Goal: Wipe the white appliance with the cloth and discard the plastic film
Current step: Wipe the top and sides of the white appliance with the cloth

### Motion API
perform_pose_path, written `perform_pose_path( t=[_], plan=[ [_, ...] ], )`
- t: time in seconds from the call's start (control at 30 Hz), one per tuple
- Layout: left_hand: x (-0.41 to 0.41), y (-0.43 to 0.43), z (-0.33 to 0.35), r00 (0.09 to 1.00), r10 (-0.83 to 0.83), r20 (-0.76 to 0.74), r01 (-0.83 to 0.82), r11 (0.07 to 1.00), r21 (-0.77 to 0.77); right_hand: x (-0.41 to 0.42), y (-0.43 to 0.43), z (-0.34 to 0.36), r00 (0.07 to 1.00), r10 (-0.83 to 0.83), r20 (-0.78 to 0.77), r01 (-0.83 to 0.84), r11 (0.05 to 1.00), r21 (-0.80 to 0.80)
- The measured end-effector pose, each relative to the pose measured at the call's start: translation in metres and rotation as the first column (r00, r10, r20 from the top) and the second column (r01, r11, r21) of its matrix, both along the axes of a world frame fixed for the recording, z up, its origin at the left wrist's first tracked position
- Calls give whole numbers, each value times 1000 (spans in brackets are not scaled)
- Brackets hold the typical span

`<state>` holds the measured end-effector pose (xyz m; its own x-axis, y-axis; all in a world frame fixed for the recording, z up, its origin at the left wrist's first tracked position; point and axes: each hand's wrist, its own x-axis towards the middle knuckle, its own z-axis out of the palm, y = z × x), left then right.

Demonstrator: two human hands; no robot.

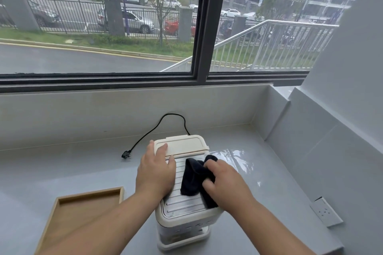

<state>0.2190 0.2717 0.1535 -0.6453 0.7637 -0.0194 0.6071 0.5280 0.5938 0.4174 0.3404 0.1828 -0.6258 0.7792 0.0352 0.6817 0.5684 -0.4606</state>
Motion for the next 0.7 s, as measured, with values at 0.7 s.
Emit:
perform_pose_path(
  t=[0.7],
  plan=[
    [-10,4,-16,958,155,240,-220,936,276,-159,54,2,996,90,26,-92,989,117]
  ],
)
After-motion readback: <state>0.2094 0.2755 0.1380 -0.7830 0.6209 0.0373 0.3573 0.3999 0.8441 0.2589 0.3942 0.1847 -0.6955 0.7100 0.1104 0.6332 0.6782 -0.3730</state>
